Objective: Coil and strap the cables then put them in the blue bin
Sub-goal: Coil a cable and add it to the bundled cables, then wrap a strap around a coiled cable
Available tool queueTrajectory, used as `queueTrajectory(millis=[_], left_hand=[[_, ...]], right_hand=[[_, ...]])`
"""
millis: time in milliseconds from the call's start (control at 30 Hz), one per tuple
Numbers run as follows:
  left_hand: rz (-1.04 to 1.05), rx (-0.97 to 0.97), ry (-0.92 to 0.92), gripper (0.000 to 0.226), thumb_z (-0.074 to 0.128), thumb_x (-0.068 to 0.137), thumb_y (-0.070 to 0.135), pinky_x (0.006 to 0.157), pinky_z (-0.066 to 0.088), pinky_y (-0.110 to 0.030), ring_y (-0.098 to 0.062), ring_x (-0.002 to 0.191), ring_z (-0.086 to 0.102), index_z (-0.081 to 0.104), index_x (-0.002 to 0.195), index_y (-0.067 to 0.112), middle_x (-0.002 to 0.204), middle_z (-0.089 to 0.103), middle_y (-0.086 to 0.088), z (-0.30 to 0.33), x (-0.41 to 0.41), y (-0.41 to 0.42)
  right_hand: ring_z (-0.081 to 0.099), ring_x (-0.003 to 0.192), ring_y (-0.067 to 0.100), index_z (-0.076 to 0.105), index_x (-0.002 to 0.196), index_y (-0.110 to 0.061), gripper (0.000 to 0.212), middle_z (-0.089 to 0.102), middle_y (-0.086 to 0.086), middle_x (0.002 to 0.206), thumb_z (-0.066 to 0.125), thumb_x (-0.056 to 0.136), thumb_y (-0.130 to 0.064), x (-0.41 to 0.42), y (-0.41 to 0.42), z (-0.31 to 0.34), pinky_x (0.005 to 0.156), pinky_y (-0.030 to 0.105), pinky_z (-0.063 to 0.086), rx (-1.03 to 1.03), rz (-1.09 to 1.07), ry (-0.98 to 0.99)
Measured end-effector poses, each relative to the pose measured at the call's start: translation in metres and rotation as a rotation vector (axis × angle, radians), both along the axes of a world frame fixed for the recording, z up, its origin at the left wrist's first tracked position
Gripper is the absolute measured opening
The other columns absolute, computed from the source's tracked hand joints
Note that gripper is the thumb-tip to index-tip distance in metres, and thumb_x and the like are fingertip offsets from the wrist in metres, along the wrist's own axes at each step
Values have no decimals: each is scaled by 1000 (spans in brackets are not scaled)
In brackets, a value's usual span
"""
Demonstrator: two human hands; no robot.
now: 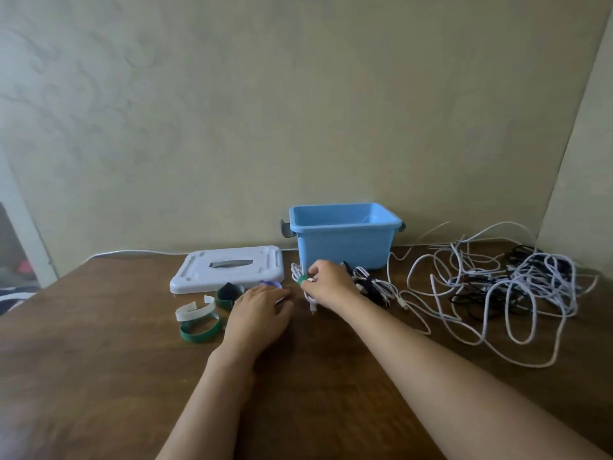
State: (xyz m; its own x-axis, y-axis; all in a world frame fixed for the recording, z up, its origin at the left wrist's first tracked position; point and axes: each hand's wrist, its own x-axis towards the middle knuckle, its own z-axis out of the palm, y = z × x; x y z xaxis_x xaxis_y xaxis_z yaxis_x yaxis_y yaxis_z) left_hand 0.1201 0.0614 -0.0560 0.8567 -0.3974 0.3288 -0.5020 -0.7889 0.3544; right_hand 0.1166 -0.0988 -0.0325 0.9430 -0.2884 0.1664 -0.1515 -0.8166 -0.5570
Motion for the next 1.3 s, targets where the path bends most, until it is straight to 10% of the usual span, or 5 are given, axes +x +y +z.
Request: queueTrajectory(millis=[533,867,1033,1300], left_hand=[[-70,-74,-42,30,52,97,35,95,50,-36,-19,110,61,68,121,26,120,66,5,3,-21,-29],[-190,-89,-61,56,38,88,55,101,45,-30,-13,119,58,66,126,26,125,63,10,3,-41,-41],[-179,-93,-42,36,53,93,46,101,47,-31,-11,119,55,66,124,32,129,60,10,4,-43,-44],[-173,-105,-15,35,63,93,41,89,45,-22,-4,111,53,65,127,37,133,55,14,3,-43,-47]], right_hand=[[51,119,13,64,124,-23,27,56,-8,128,62,98,-28,-88,-80,9,96,28,44,-341,74,-319],[42,135,13,57,133,-37,42,48,-10,144,63,94,-51,-140,-153,-4,108,33,36,-275,-61,-86],[10,153,18,64,121,-43,50,26,-11,162,70,78,-68,-144,-142,-2,124,47,6,-392,50,-5],[17,152,14,77,87,-38,6,40,-11,158,75,87,-43,-142,-142,-8,124,43,7,-367,34,-142]])
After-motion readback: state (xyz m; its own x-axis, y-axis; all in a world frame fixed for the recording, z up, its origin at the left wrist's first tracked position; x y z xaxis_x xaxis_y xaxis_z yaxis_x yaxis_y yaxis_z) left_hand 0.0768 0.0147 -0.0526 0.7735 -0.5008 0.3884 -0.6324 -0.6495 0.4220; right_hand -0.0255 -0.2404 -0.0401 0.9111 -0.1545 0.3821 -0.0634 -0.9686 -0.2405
